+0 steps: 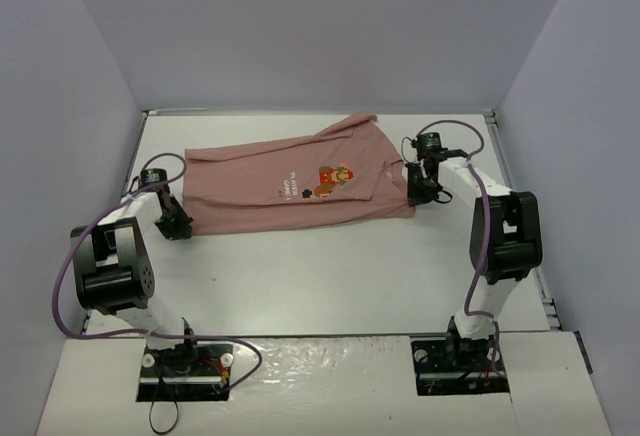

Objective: Fold and stack the t-shirts
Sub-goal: Fold the flattened tshirt in 1/3 of the way

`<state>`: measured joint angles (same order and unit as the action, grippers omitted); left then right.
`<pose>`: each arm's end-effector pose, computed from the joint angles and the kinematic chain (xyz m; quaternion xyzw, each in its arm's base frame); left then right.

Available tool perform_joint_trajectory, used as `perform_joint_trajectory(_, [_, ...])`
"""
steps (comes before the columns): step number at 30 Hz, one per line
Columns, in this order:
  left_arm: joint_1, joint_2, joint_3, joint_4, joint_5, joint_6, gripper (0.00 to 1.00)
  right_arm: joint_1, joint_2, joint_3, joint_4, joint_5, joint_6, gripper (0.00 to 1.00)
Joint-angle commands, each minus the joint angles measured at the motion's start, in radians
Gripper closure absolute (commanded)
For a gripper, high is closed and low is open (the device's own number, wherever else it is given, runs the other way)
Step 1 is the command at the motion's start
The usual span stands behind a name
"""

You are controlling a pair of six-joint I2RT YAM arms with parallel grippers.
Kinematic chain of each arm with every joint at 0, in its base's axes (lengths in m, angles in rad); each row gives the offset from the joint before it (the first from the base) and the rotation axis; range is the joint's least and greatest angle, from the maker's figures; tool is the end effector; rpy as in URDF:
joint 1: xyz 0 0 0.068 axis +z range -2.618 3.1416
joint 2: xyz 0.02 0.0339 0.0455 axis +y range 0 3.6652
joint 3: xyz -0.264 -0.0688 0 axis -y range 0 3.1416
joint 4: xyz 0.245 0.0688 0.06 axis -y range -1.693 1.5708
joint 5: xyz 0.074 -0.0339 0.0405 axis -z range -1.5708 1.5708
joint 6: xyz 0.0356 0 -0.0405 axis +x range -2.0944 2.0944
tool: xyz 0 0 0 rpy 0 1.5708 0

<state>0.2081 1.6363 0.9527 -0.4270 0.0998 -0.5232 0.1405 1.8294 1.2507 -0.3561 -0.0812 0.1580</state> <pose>0.3077 0.0613 0.1707 -0.3371 0.9122 -0.0837 0.2173 0.3862 0.0575 0.1969 -0.0044 0.9492 0.0846 0.3032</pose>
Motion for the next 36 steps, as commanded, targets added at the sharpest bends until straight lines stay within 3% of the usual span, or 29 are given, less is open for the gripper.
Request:
perform_joint_trajectory(1, [0.01,-0.033,0.02,-0.043,-0.046,0.028,1.0,-0.024,-0.062,0.024,-0.038,0.073,0.011,1.0])
perform_joint_trajectory(11, [0.01,-0.077,-0.012,-0.097,-0.057,0.016,1.0,-0.03,-0.06,0.013,-0.053,0.045,0.02,0.98])
perform_joint_trajectory(14, [0.01,-0.132,-0.002,-0.112,-0.026,-0.002,0.98,-0.021,-0.092,0.029,-0.055,-0.001,0.02,0.67])
perform_joint_trajectory(16, [0.01,-0.175,-0.004,-0.123,-0.007,-0.018,0.91,-0.02,-0.112,0.032,-0.053,-0.01,0.025,0.6])
perform_joint_trajectory(19, [0.011,-0.235,-0.008,-0.143,0.011,-0.029,0.72,-0.024,-0.131,0.03,-0.053,-0.027,0.032,0.59])
perform_joint_trajectory(21, [0.01,-0.28,-0.002,-0.159,0.007,-0.026,0.53,-0.026,-0.14,0.023,-0.053,-0.037,0.046,0.58])
perform_joint_trajectory(23, [0.009,-0.31,0.01,-0.167,-0.016,-0.015,0.47,-0.026,-0.143,0.013,-0.053,-0.045,0.054,0.58])
perform_joint_trajectory(36, [0.007,-0.055,0.135,-0.094,-0.075,0.06,0.46,-0.03,-0.166,-0.046,-0.047,-0.048,0.08,0.59])
